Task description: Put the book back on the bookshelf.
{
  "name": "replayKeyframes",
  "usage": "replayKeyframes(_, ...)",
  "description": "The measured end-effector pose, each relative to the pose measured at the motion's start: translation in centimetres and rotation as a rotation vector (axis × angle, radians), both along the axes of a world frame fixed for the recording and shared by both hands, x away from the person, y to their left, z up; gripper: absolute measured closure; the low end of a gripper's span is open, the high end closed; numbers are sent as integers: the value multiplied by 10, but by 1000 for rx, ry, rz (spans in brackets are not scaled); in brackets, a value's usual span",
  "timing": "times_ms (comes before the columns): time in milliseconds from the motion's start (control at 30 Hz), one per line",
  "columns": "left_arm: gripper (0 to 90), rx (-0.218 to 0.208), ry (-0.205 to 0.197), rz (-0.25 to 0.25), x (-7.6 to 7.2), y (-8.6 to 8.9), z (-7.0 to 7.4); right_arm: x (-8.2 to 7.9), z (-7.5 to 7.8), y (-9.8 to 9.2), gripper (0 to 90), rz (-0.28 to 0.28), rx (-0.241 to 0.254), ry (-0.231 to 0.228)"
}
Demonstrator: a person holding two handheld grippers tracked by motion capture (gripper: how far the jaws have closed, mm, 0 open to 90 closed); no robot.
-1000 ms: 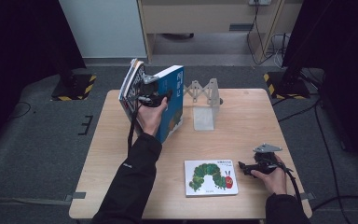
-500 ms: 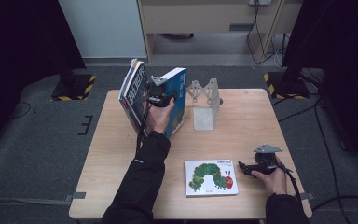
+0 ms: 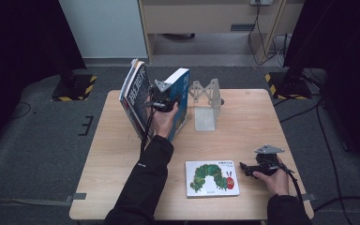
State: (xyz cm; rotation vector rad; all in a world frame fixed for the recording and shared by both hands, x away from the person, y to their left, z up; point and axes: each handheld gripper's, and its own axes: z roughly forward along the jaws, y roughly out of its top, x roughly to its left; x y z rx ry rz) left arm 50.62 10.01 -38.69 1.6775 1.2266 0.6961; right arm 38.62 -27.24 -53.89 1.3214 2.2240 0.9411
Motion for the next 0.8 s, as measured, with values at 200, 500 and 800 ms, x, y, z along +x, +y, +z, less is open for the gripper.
replayKeyframes(200,600,-33,7,-48,-15,5,-9,0,0,0,54,0,1,0)
replayKeyframes(500,601,-48,-44,-43,-29,12,-20,0,0,0,52,-1,1,1)
replayKeyframes(800,599,-55,-79,-56,-45,18,-32,0,0,1,49,0,-2,1)
